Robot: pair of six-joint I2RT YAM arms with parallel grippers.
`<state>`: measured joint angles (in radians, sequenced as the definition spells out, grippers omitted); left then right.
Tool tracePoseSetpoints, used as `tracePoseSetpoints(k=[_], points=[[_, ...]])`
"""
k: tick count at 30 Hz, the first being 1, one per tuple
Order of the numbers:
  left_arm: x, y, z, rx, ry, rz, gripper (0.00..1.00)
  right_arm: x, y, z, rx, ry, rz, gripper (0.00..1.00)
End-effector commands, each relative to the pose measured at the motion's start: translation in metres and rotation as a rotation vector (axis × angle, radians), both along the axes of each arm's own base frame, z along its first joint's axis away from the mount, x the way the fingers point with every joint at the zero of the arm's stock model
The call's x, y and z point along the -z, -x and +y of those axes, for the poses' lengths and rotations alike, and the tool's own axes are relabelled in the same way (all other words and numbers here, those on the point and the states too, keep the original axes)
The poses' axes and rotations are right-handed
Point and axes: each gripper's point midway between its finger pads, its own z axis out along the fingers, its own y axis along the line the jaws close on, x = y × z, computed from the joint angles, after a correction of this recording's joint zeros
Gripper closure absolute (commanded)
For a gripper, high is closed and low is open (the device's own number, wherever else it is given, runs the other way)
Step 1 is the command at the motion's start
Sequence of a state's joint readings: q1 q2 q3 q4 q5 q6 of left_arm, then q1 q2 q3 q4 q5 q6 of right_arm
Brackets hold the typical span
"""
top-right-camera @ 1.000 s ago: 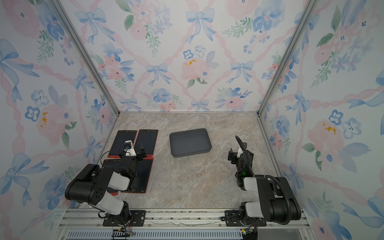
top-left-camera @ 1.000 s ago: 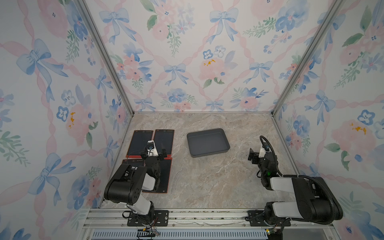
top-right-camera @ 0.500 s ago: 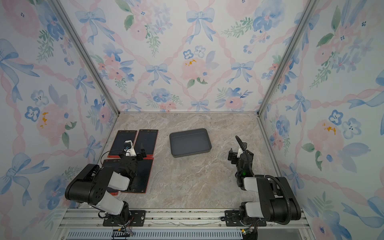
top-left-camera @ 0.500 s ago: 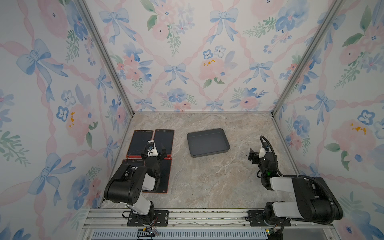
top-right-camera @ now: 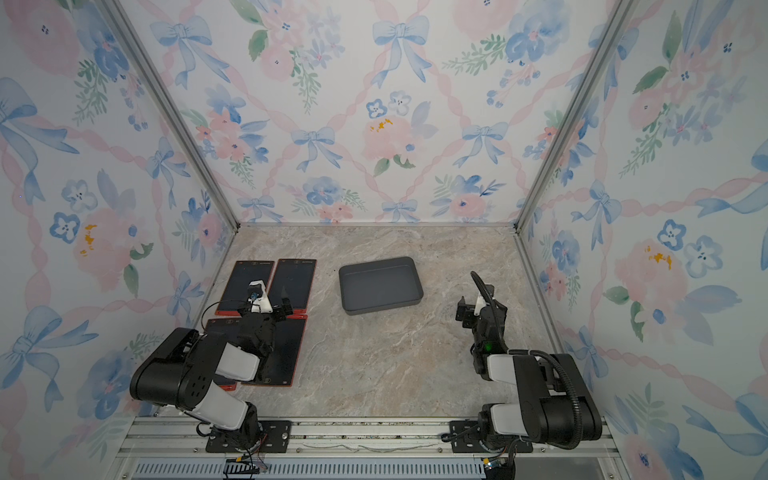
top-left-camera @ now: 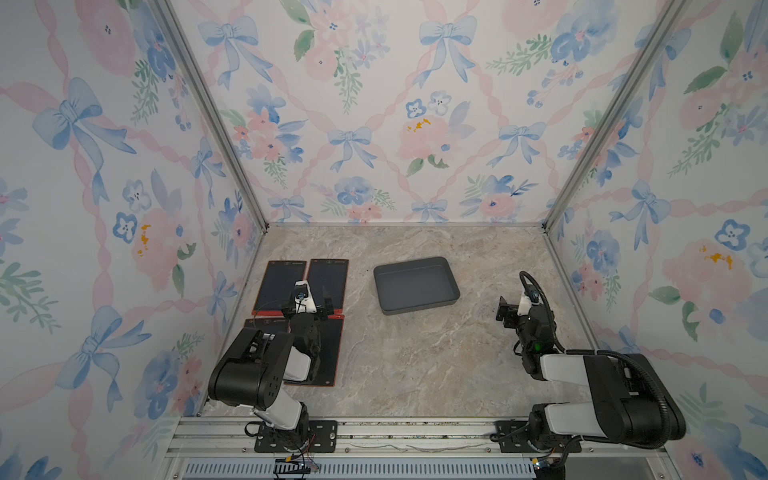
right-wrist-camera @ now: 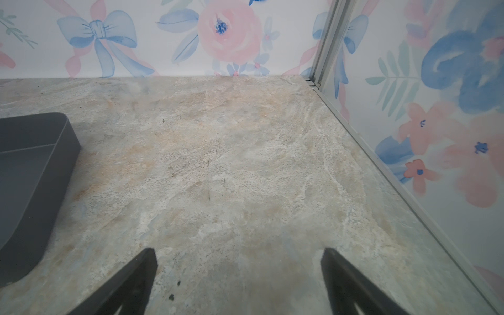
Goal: Take out the writing tablet from the storage box
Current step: Reset both arms
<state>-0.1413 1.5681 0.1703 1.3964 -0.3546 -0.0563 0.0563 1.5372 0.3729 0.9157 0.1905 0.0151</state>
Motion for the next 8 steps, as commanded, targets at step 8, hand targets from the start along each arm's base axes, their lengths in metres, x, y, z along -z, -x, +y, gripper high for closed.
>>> tracePoseSetpoints(k=[8], points=[[-0.0039,-0.001,-0.0005,-0.003,0.006,-0.013,0.02,-0.0015,-0.0036,0.0023,0.0,0.004,-0.002,0.03]])
